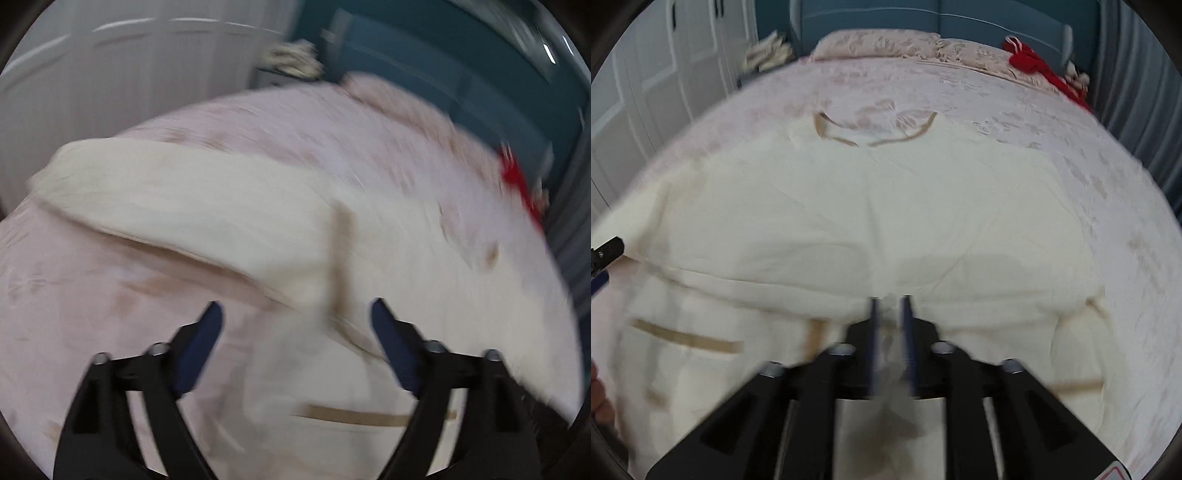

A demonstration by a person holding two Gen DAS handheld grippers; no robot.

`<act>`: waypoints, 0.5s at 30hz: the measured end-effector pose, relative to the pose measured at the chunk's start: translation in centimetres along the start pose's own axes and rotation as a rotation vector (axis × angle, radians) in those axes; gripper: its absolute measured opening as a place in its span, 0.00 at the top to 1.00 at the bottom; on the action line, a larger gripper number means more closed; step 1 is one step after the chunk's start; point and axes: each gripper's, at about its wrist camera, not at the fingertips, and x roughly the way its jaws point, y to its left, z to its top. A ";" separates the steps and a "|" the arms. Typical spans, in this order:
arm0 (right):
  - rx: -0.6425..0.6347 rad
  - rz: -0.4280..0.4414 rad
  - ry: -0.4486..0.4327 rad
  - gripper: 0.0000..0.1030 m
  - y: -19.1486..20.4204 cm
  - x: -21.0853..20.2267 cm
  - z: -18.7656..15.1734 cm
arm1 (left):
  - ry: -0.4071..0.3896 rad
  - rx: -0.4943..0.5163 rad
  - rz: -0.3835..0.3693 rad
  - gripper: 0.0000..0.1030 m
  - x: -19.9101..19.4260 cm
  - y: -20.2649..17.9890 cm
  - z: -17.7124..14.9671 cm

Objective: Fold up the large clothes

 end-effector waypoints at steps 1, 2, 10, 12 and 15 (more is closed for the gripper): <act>-0.002 0.002 -0.007 0.52 0.5 -1.0 -0.4 | -0.009 -0.047 0.027 0.14 -0.5 2.7 1.3; -0.017 0.006 -0.014 0.51 1.2 -1.9 -1.0 | -0.009 -0.075 0.049 0.14 -0.7 4.5 2.2; -0.067 0.045 0.049 0.49 4.9 -3.2 -4.9 | 0.057 -0.357 0.245 0.17 3.2 21.8 9.1; -0.064 0.055 0.071 0.49 5.3 -3.2 -5.6 | 0.070 -0.430 0.237 0.25 4.1 24.2 9.5; -0.072 0.054 0.084 0.49 5.8 -3.4 -6.3 | 0.074 -0.475 0.207 0.57 4.7 25.7 9.6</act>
